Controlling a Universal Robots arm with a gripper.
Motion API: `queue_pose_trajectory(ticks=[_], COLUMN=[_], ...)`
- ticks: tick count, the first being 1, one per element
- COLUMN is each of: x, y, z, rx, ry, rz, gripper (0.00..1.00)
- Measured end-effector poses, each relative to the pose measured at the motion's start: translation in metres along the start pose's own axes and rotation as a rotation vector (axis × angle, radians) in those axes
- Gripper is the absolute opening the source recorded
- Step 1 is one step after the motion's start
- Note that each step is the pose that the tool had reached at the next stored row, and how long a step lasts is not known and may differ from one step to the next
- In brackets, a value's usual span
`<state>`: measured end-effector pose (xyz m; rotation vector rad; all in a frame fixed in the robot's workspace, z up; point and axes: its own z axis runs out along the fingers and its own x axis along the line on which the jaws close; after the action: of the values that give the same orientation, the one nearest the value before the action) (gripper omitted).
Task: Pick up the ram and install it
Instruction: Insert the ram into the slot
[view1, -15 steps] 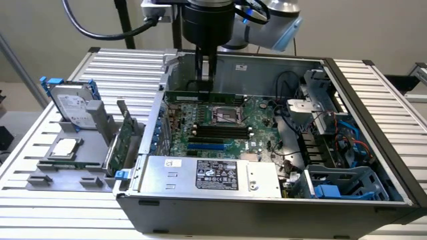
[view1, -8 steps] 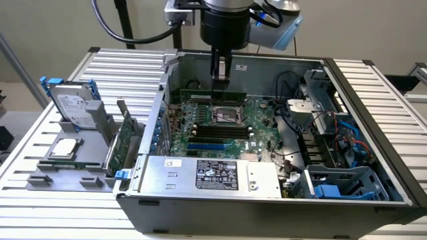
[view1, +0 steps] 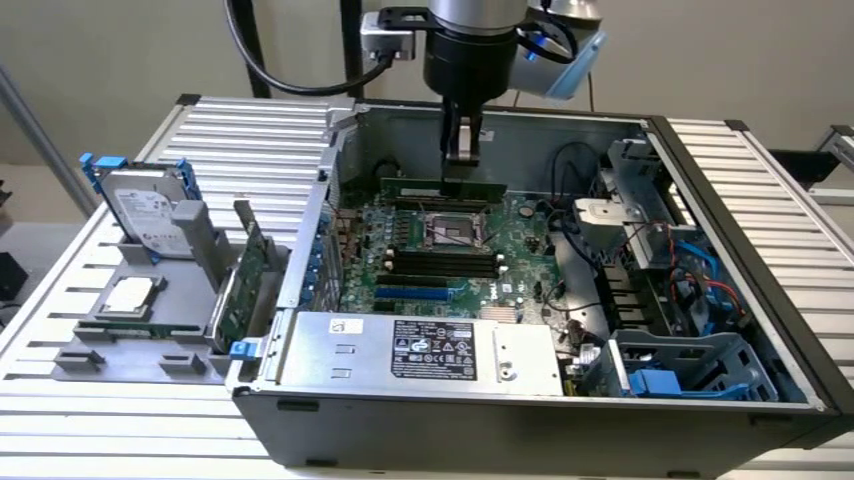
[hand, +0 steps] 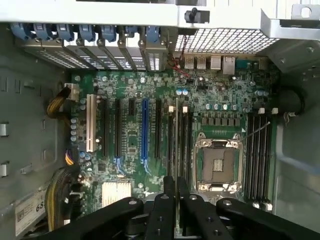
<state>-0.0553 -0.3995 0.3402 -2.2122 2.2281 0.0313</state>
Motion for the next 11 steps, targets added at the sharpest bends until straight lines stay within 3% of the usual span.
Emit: queue_pose_trajectory(ticks=[6,11], x=[-0.009,-0.013], y=[-0.0033,-0.0109], z=[0.0109,0.0201], rx=[-0.0012,-0.0023], ry=[0.0,-0.0004], rz=[0.008,0.016], gripper=[0.0,0.0])
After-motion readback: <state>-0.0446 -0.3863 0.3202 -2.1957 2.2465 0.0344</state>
